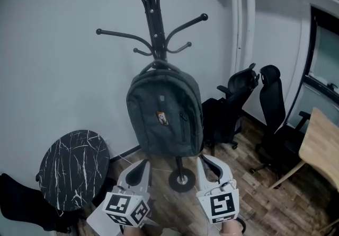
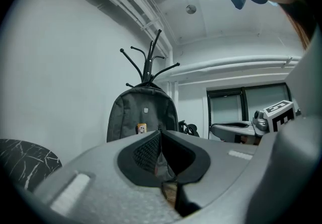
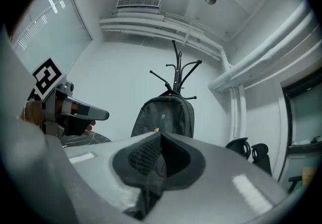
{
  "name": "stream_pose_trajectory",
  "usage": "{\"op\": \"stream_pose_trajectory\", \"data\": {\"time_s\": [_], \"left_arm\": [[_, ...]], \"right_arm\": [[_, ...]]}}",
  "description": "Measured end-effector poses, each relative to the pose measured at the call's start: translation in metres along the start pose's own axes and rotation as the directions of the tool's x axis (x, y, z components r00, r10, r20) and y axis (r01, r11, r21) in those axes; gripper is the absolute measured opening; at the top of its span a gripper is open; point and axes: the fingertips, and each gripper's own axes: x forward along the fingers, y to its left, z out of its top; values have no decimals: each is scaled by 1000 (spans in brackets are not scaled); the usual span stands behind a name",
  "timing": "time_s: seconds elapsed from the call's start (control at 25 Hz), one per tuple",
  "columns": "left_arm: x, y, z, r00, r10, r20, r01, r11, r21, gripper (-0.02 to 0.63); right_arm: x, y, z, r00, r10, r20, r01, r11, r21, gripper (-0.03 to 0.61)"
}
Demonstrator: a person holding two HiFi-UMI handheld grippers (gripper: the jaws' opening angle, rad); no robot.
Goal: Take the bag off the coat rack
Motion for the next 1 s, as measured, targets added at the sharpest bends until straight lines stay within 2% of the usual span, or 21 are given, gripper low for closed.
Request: {"op": "stream_pose_trajectory", "data": {"time_s": [0.6,0.64,0.68,0.8,0.92,1.0], "left_arm": [[51,55,6,1000,12,25,-12,1000,-24,17],[54,60,5,1000,17,23,-17,1000,-27,33],[57,65,4,1000,22,19,-22,999,-30,79],[64,78,2,999,38,18,-37,999,-39,92],[71,93,0,998,55,16,-54,998,-44,114],[76,103,-1,998,67,11,-66,997,-47,126]], "right_arm": [[63,-23,-12,999,-27,-22,26,999,-21,5],[67,-24,-14,999,-27,-26,26,999,-23,15],[70,-26,-15,999,-27,-29,27,999,-24,20],[81,-30,-20,999,-31,-42,30,999,-27,36],[92,-34,-26,997,-35,-62,33,999,-29,83],[99,-38,-29,996,-43,-73,41,999,-30,86]]}}
